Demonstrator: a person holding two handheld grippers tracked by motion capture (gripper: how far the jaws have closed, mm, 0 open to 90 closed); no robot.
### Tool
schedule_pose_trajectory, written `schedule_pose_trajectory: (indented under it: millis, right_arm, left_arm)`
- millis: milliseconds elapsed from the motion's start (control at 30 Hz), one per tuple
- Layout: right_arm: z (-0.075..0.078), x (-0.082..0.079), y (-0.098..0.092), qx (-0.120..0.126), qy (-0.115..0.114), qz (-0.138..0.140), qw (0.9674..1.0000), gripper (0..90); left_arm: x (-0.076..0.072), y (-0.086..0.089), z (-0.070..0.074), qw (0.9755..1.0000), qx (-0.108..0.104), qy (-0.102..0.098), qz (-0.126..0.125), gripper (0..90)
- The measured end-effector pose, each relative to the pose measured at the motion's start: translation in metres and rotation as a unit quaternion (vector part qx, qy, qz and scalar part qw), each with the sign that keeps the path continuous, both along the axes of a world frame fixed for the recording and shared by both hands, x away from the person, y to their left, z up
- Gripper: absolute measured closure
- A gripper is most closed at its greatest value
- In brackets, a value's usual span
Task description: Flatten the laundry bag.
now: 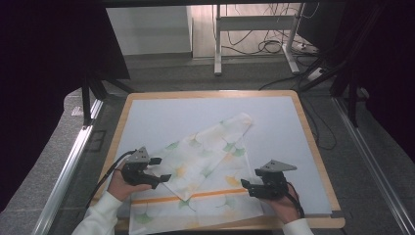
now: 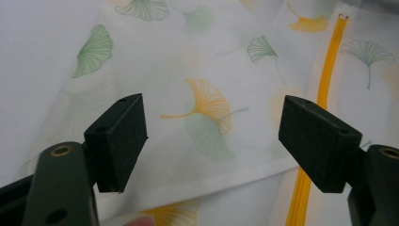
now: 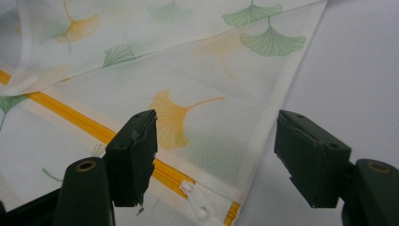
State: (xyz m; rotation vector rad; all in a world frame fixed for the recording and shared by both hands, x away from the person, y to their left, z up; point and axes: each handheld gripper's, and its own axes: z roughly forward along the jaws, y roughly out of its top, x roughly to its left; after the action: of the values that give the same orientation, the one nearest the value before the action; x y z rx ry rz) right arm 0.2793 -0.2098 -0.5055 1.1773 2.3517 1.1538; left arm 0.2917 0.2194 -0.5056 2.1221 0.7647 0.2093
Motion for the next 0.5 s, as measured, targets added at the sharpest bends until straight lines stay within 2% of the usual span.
schedule_pose_trajectory:
  millis: [133, 300, 500]
  right_arm:
    - [-0.001, -0.001, -0.001, 0.0, 0.001, -0.003, 1.0, 30.4]
    - [-0.001, -0.001, 0.001, -0.007, -0.001, 0.003, 1.0, 30.2]
    - [-0.002, -0.003, 0.0, -0.013, -0.001, 0.001, 0.9999, 30.2]
  left_arm:
    - [0.001, -0.008, -0.001, 0.9999, 0.008, 0.001, -0.008, 23.7]
    - [-0.009, -0.025, 0.0, 0.9994, 0.01, -0.002, -0.033, 23.6]
    - [-0.011, -0.038, -0.002, 0.9986, 0.017, 0.002, -0.05, 23.5]
